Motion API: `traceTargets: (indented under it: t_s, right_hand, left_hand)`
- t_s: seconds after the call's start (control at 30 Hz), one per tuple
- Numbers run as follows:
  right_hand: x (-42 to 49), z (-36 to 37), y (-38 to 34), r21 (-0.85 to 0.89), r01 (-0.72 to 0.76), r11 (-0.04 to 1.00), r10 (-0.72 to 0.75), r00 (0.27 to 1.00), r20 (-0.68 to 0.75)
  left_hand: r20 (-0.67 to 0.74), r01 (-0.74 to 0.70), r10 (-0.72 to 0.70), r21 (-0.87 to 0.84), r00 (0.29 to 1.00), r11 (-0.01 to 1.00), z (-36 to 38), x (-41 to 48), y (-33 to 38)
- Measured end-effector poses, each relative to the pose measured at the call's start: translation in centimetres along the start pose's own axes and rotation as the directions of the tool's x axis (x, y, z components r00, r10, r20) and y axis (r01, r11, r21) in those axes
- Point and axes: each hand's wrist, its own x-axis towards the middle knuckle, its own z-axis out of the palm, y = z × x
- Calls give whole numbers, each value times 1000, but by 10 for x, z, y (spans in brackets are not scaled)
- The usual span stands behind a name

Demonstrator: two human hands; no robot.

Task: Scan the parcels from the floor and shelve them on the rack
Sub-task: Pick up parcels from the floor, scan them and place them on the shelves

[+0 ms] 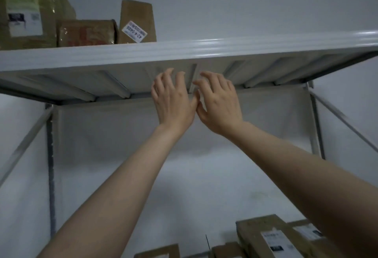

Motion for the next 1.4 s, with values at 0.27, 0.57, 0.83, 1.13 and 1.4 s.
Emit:
traceTargets:
  t_s: [0.27, 0.57, 0.83, 1.13, 1.4]
  right_hand:
    - [-195, -102, 74, -70, -105, 992, 125, 904, 409]
    - [-441, -282, 141, -303, -353, 885, 461, 576, 675]
    - [-583, -418, 148, -511, -423, 748, 652, 324, 685]
    - [-696, -525, 154, -833, -494, 250, 917, -157, 368]
    - [-774, -569, 167, -922, -381, -68, 902, -419, 106]
  left_hand:
    - [510, 57, 44, -181, 859, 982, 15, -153, 133]
    - [850, 149, 241, -345, 468, 927, 0, -376, 325]
    - [904, 159, 379, -411, 197, 898, -44, -513, 437]
    - [912, 137, 404, -393, -65, 909, -52, -611, 497]
    - [864, 167, 423, -390, -273, 905, -15, -687, 546]
